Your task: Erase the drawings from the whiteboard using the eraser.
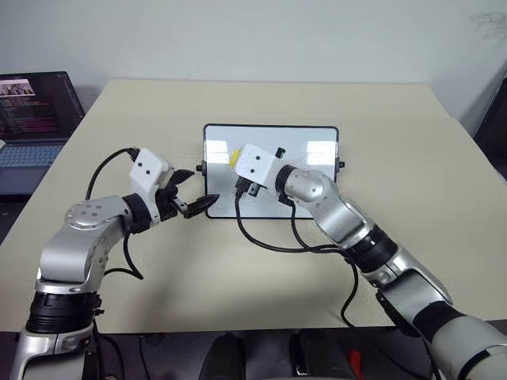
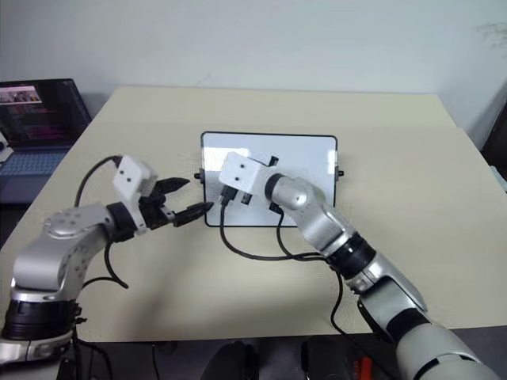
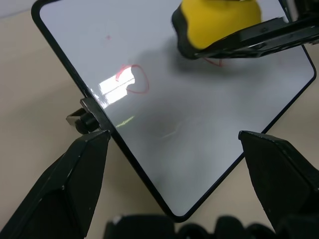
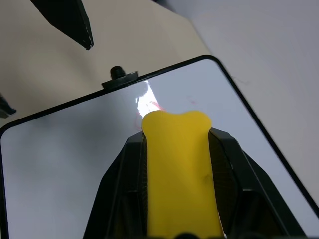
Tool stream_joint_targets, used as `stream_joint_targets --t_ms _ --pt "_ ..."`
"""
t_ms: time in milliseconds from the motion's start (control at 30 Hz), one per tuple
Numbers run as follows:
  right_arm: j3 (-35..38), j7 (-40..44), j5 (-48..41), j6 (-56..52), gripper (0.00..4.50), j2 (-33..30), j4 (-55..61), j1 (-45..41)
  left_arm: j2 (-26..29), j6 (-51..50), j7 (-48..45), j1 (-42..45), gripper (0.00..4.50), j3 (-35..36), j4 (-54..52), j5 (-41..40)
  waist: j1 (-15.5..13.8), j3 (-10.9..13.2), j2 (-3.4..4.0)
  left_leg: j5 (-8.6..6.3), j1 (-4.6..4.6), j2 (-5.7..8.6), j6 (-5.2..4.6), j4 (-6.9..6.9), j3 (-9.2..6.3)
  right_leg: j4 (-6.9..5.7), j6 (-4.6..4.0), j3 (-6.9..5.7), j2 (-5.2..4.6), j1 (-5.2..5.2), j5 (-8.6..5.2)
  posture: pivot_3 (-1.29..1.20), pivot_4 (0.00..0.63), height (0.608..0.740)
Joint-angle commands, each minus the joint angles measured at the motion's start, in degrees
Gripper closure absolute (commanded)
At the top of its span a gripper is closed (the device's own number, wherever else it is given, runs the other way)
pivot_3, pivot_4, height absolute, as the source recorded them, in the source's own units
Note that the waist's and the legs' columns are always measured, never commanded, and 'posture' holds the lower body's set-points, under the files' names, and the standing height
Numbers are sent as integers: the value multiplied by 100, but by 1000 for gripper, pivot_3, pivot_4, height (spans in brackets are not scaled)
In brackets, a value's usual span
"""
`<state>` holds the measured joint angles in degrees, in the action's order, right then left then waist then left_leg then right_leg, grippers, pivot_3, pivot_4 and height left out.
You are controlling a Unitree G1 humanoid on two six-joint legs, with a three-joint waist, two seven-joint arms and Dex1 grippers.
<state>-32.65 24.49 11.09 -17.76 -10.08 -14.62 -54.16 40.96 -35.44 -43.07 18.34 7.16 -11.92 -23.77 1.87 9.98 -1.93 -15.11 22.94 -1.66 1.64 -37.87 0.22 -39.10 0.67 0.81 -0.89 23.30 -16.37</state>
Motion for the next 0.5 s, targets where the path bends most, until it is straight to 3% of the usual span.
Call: stream_joint_targets --t_ms 33,500 --pt "89 133 175 449 3165 179 -428 -357 -64 114 162 -103 0 124 -338 15 1 0 0 0 0 1 0 0 0 -1 0 0 -1 0 0 0 150 740" --pt "443 -185 496 1445 3171 949 -2887 -1418 -174 179 571 70 0 115 -129 97 1 0 1 0 -2 1 1 -2 -2 -9 -2 -4 -4 0 1 0 150 740"
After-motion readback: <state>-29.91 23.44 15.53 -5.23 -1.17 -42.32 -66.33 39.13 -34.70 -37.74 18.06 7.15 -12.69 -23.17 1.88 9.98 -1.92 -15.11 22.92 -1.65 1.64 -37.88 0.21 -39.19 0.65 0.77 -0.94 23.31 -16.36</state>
